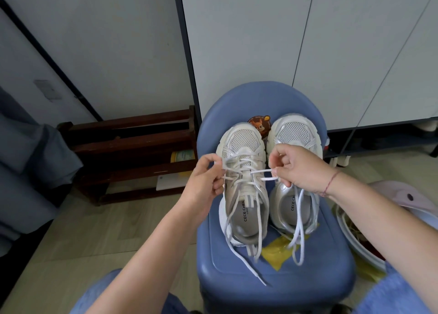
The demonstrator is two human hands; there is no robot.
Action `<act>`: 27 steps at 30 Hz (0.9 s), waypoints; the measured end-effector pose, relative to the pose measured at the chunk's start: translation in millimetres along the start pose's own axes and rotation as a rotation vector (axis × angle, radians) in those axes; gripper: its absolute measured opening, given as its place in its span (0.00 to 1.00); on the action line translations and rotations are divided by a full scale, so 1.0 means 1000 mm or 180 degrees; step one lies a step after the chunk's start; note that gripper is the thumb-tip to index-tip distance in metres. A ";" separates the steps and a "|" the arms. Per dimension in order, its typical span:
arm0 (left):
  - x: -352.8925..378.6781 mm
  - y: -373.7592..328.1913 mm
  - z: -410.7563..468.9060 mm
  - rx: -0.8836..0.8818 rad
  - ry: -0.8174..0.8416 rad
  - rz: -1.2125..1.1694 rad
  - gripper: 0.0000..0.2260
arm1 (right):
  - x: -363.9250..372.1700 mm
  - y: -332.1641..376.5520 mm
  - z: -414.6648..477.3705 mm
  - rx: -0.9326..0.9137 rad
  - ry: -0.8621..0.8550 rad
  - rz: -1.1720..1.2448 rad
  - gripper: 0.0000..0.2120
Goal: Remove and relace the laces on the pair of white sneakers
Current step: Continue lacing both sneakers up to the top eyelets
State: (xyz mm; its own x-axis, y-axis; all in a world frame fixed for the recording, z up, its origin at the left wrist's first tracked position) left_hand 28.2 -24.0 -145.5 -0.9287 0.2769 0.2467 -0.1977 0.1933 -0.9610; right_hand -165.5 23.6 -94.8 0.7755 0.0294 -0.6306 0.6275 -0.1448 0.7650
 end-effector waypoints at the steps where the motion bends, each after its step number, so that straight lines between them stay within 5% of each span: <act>1: 0.001 -0.004 -0.002 0.0132 0.0166 0.0314 0.12 | 0.000 0.001 -0.001 -0.0046 0.0016 -0.0004 0.09; 5: 0.005 -0.013 -0.013 0.0506 0.0488 0.1321 0.07 | 0.002 0.000 -0.004 -0.0124 -0.0001 -0.0140 0.14; 10: 0.011 -0.017 -0.021 0.1140 0.0205 0.2589 0.05 | 0.013 0.007 -0.007 -0.0385 -0.0148 -0.0465 0.15; 14: 0.021 -0.016 -0.025 0.1316 0.0274 0.3253 0.08 | 0.022 0.016 -0.012 -0.0602 -0.0358 -0.0703 0.10; 27: 0.020 -0.013 -0.023 0.1565 0.0268 0.3312 0.02 | 0.039 0.014 -0.015 -0.0694 -0.0818 -0.0914 0.02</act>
State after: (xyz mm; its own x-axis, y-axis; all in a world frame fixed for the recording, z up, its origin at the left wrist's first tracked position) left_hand 19.1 0.9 -124.7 -0.6939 0.1526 -0.7037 0.5333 -0.5478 -0.6446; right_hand -125.9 37.6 -106.8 0.5426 -0.2128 -0.8126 0.8363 0.0462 0.5463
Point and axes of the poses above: each hand's wrist, its own z-axis towards the middle knuckle, its own x-axis out of the palm, y = z × x, the point moved 5 cm from there along z, towards the middle knuckle, and after that the axes turned 4 degrees about x, right-handed, at the moved point
